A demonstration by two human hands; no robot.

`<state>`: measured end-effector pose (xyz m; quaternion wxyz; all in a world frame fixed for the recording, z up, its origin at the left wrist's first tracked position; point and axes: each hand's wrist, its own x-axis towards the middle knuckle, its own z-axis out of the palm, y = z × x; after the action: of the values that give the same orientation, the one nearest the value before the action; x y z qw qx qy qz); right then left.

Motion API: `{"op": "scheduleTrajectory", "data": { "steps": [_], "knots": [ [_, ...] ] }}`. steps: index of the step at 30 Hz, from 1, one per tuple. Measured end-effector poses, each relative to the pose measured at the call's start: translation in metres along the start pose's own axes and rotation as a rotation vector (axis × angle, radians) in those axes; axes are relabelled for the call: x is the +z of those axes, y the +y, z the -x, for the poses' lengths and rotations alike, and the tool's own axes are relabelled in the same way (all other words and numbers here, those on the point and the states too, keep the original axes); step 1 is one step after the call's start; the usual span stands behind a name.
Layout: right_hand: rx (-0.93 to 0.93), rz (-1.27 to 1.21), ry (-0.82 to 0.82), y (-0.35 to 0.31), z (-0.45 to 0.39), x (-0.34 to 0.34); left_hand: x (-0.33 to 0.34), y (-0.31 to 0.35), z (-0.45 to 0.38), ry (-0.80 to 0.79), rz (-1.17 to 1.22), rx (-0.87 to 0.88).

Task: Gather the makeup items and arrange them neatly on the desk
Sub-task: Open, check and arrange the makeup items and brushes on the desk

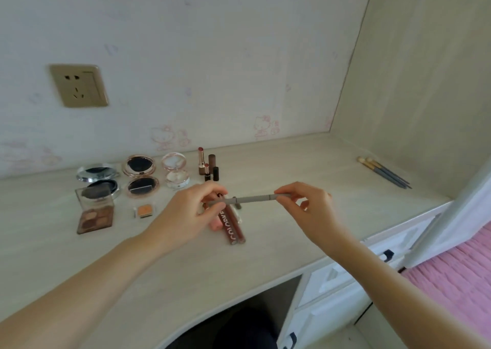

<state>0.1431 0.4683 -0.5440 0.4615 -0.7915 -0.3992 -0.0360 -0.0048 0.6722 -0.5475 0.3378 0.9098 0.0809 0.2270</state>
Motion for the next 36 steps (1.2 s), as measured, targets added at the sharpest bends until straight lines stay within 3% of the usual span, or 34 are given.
{"op": "scheduleTrajectory", "data": {
  "steps": [7,12,16,19,24,36],
  "knots": [
    [0.028,-0.125,-0.065,-0.047,0.002,0.055,-0.035,-0.026,0.056,0.075,-0.13,-0.014],
    [0.141,-0.442,-0.141,-0.079,0.004,0.098,-0.046,-0.038,0.083,0.128,-0.269,-0.052],
    [0.168,-0.625,-0.187,-0.098,0.007,0.127,-0.052,-0.039,0.087,0.265,-0.374,-0.016],
    [0.268,-0.751,-0.177,-0.107,0.01,0.142,-0.055,-0.037,0.085,0.357,-0.505,0.04],
    [0.517,-1.111,-0.12,-0.112,0.013,0.16,-0.055,-0.048,0.087,0.378,-0.596,0.021],
    [0.446,-1.101,-0.206,-0.098,0.024,0.183,-0.045,-0.056,0.093,0.376,-0.577,0.093]
  ]
}}
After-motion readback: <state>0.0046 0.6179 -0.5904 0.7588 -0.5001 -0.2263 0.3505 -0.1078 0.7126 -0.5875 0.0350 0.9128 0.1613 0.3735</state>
